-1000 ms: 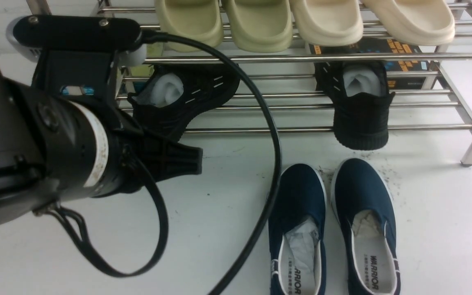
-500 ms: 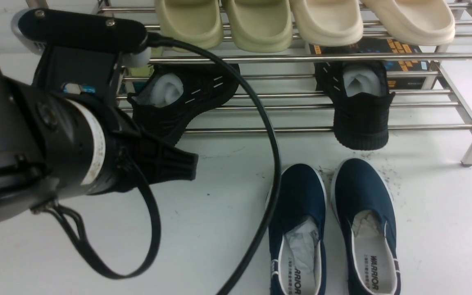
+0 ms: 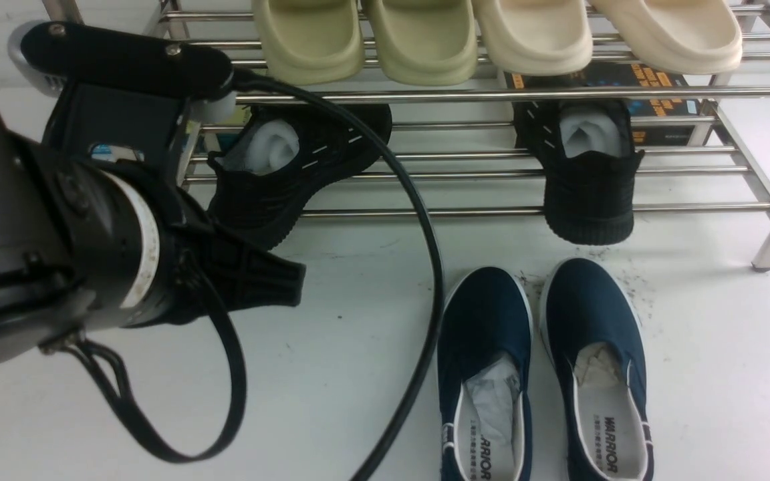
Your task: Take the shoes off the shelf with your hand on the white table.
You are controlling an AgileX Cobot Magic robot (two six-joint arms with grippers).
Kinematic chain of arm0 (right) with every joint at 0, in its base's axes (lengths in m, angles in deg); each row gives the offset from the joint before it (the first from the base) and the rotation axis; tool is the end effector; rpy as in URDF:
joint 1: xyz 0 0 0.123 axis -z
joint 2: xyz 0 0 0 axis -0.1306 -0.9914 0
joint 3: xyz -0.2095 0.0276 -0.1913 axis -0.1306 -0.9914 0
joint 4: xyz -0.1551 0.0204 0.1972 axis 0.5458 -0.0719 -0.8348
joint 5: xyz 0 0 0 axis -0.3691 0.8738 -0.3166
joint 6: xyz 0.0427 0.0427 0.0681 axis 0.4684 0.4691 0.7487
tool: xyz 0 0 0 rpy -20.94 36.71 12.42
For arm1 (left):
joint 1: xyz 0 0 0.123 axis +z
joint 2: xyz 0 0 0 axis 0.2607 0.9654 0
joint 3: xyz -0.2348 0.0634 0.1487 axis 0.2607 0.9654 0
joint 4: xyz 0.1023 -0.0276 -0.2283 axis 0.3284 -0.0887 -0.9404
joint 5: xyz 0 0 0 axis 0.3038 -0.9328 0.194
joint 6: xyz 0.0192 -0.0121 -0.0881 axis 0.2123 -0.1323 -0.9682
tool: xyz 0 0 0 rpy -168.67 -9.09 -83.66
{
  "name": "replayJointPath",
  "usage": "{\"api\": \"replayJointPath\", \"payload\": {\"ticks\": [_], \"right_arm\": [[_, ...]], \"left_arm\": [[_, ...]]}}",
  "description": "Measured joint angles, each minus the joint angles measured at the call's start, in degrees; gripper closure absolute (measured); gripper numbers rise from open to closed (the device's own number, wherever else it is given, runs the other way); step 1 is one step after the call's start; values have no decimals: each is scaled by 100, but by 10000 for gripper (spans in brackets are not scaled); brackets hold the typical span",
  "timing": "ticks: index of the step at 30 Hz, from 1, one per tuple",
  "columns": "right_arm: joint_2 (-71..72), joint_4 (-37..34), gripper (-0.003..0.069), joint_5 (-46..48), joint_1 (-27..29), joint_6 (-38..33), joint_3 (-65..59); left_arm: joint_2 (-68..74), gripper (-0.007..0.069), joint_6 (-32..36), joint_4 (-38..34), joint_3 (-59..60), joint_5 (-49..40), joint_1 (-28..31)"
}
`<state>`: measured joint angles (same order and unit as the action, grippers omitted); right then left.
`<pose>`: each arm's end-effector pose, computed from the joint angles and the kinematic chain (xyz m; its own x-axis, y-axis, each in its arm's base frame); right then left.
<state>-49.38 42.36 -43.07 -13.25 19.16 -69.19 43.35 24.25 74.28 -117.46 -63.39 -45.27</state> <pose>0.0518 0.0006 0.1735 -0.3130 0.2351 -0.9202 0.0312 0.9709 0.2374 0.1505 -0.1541 0.3734 -0.6859 0.1925 -0.7018 0.1597 0.9807 0.1130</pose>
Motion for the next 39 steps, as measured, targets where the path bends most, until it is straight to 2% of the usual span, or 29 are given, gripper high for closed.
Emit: {"api": "replayJointPath", "payload": {"ticks": [14,22,31,39], "right_arm": [[0,51,561,-11,0,-323,0],[0,94,554,-12,0,-1591,0],[0,54,540,-7,7,-1705,0],[1,-655,538,-36,488,-1709,0]], "left_arm": [[0,560,-161,0,0,0,0],[0,560,-404,0,0,0,0],[0,557,-422,-22,0,0,0],[-16,554,-100,-100,-129,0,0]]}}
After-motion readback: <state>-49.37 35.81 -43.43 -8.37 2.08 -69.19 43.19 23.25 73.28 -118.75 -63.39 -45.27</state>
